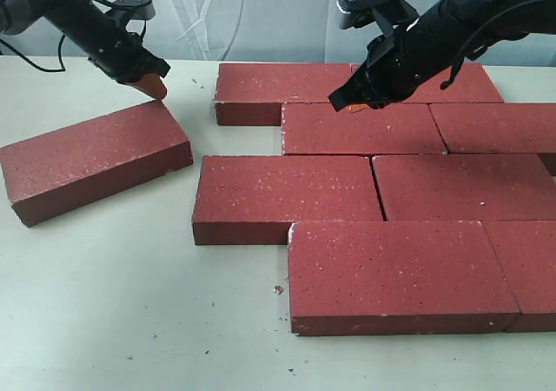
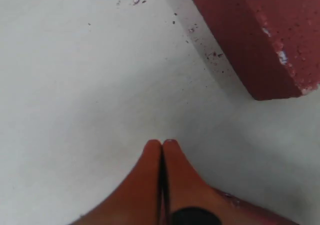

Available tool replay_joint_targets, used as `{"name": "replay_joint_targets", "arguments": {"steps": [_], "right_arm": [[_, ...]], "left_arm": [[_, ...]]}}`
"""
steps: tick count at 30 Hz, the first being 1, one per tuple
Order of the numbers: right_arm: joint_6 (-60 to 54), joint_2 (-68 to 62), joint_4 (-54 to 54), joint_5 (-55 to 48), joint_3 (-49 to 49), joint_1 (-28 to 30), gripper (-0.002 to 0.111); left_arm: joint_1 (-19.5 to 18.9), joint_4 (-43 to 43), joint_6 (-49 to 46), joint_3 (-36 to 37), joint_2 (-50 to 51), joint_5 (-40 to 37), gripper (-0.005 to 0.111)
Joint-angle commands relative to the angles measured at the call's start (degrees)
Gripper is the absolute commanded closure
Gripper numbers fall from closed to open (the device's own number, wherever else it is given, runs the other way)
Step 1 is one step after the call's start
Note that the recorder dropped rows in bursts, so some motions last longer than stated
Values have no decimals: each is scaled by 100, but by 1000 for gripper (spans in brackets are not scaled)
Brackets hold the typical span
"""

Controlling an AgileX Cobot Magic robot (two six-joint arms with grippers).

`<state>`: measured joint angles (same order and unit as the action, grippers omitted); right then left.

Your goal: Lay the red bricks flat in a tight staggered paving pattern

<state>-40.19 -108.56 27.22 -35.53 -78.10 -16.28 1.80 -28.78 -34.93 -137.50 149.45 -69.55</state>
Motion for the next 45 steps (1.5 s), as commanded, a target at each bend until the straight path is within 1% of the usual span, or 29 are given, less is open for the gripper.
{"name": "replay_joint_targets", "arguments": {"steps": [1, 5, 7, 8, 10, 12, 14, 15, 17, 20, 24, 28, 31, 34, 37, 38, 40, 42, 45], "right_arm": [[-17, -2, 12, 53, 15, 21, 109], [-17, -2, 12, 64, 15, 21, 109], [-17, -2, 12, 79, 15, 21, 109], [-17, -2, 12, 79, 15, 21, 109], [-17, -2, 12, 93, 15, 21, 109], [-17, -2, 24, 131, 15, 21, 109], [-17, -2, 24, 131, 15, 21, 109], [-17, -2, 24, 131, 15, 21, 109], [-17, -2, 24, 141, 15, 21, 109], [-17, -2, 24, 154, 15, 21, 109], [-17, -2, 24, 154, 15, 21, 109], [-17, -2, 37, 154, 15, 21, 109], [-17, -2, 37, 154, 15, 21, 109], [-17, -2, 37, 154, 15, 21, 109], [-17, -2, 38, 90, 15, 21, 109], [-17, -2, 38, 58, 15, 21, 109], [-17, -2, 13, 8, 15, 21, 109], [-17, -2, 13, 8, 15, 21, 109], [-17, -2, 13, 8, 15, 21, 109]], "left_arm": [[12, -34, -103, -12, -186, -41, 107], [12, -330, -103, -12, -290, -41, 107], [12, -245, 96, -12, -418, -41, 107], [12, -42, 264, -12, -497, -41, 107], [12, 645, 585, -12, -704, -41, 107], [1, 1636, 1178, -12, -899, -41, 107], [1, 2441, 1705, 73, -1051, -41, 107], [1, 2727, 1788, 225, -1188, -41, 107], [1, 2681, 1760, 531, -1430, -41, 107], [1, 2270, 1494, 1384, -2016, -41, 107], [1, 1593, 1140, 2800, -2876, -41, 107], [14, 1030, 1007, 4014, -3684, -41, 107], [199, 936, 975, 4887, -4333, -41, 107], [539, 1060, 975, 5821, -4851, -41, 107], [989, 1354, 1368, 6727, -5221, 784, 107], [1098, 1477, 1491, 6933, -5255, 891, 107], [1306, 1871, 1818, 7381, -5268, 836, 107], [1382, 2320, 2281, 7777, -5268, 971, 107], [1359, 2878, 3010, 8357, -5268, 1734, 107]]}}
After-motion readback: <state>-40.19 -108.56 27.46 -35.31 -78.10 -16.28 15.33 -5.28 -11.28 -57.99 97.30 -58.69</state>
